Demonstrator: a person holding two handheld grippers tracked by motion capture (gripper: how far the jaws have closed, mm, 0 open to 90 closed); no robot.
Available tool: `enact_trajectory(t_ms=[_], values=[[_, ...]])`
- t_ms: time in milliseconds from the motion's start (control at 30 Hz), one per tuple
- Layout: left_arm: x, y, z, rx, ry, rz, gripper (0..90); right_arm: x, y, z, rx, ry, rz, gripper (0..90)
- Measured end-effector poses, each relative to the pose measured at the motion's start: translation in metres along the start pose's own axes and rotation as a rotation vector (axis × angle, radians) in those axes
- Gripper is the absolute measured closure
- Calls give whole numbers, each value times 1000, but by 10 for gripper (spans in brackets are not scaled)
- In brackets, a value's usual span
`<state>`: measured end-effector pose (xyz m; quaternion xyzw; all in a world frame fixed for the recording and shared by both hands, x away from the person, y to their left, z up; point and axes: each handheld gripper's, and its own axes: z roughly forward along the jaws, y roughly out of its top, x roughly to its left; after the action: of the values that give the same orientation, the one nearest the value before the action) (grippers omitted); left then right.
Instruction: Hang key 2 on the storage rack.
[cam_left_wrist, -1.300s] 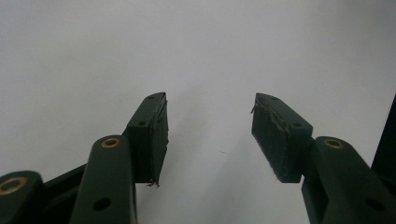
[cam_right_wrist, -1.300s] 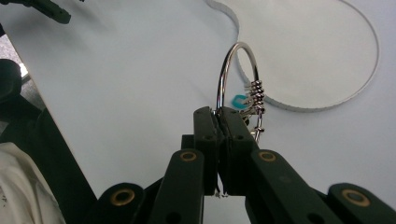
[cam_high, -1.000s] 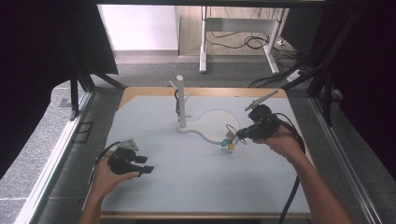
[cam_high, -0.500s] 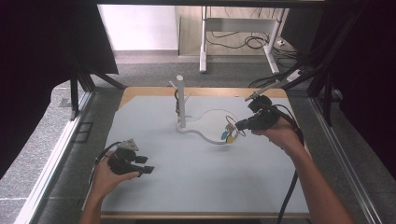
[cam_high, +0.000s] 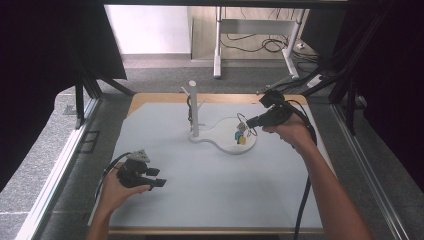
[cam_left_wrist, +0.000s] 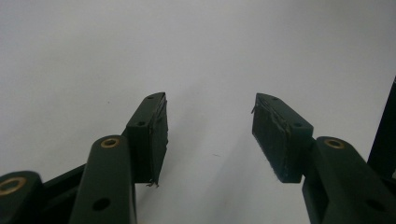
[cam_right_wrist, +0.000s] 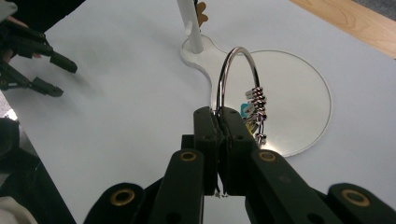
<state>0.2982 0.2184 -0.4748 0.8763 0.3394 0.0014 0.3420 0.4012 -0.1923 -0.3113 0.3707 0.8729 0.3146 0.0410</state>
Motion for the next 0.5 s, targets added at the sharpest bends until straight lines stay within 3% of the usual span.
enact_trajectory(t_ms=[500], values=[[1,0,-1,-2,-2,3,457,-10,20,10,23,-4,37,869]])
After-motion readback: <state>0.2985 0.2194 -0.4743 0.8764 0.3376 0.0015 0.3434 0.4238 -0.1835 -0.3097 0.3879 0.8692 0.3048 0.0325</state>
